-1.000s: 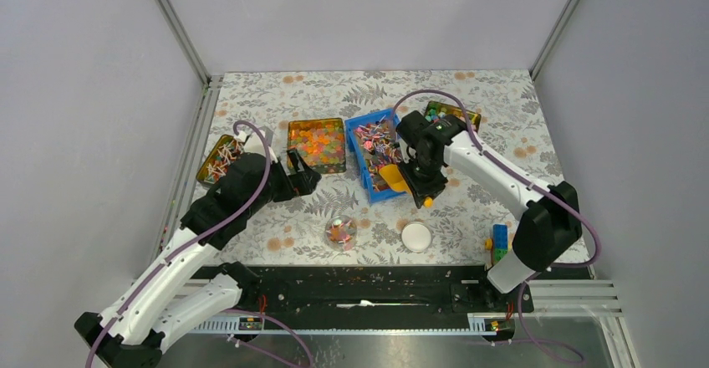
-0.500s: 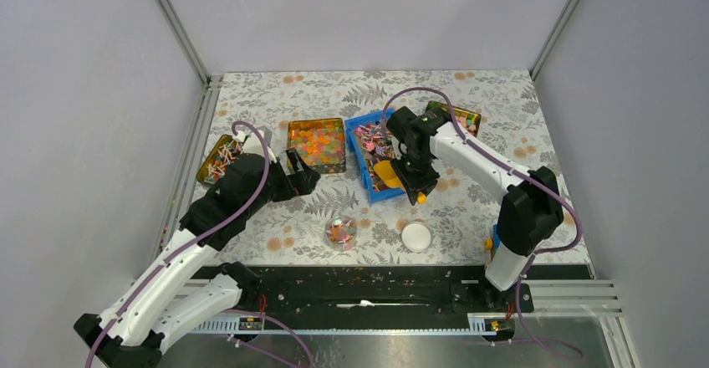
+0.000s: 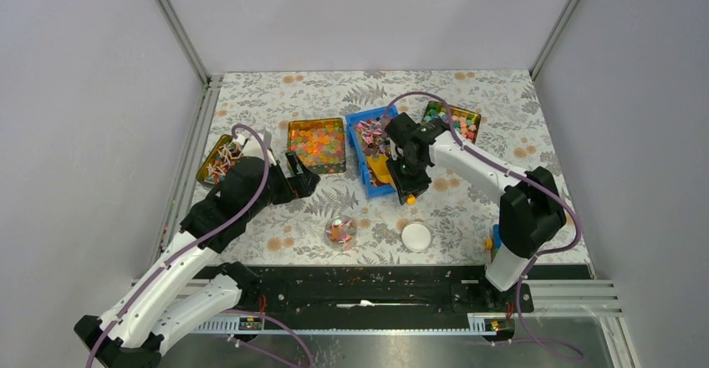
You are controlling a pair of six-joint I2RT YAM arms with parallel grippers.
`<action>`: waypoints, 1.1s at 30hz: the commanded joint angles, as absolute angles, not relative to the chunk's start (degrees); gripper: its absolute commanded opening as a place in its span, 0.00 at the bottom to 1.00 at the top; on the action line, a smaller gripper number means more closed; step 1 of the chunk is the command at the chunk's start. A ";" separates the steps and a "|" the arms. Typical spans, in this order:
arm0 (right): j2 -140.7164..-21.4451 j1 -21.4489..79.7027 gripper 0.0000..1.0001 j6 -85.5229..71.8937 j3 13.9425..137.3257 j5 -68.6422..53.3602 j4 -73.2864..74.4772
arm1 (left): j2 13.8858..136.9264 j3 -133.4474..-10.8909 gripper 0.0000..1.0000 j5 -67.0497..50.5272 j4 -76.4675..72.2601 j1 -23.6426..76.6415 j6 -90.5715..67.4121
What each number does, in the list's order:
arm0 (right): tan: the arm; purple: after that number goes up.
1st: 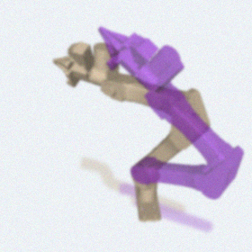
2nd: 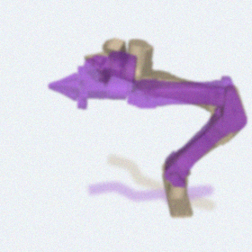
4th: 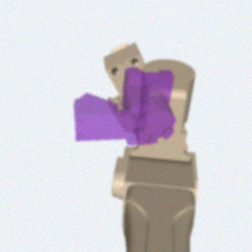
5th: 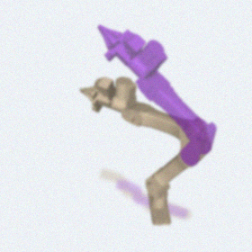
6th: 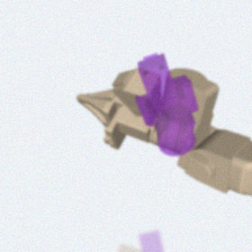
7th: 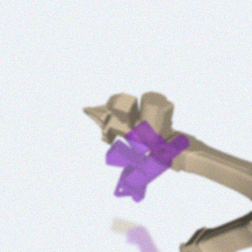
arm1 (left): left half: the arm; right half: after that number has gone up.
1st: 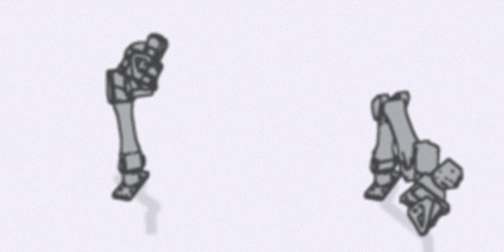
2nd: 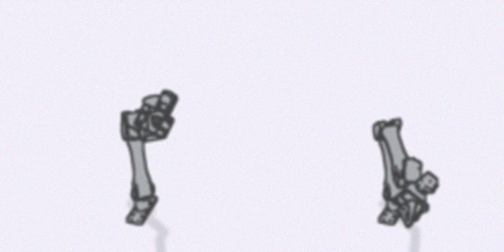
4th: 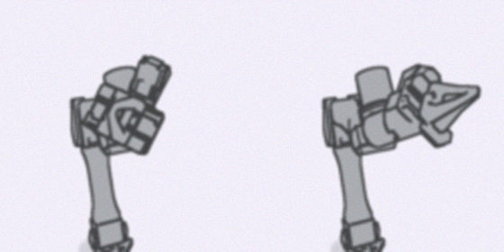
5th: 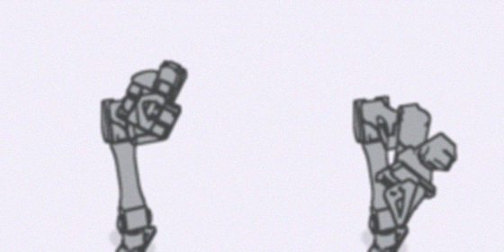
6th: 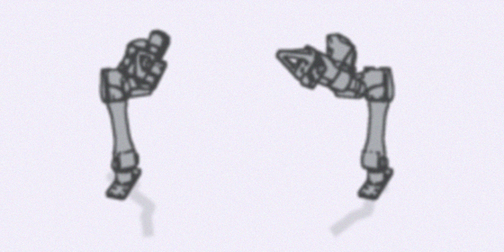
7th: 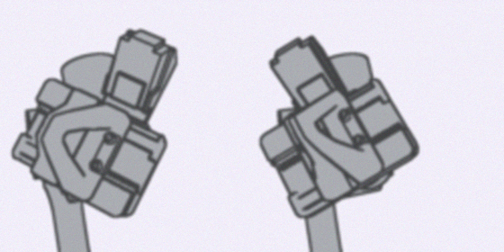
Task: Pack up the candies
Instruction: Scoop the fake candies from the storage box.
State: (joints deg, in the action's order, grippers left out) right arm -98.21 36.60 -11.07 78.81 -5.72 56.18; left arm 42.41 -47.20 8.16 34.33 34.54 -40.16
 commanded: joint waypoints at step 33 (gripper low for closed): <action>-84.84 35.94 0.00 -11.53 66.09 -1.05 33.65 | 40.84 -46.80 0.99 6.77 31.82 34.54 -41.07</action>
State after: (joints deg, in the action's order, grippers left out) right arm -87.79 36.34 -12.78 63.94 -3.44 32.69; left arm 40.88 -46.26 7.35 34.11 34.54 -40.99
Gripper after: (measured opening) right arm 0.341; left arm 0.989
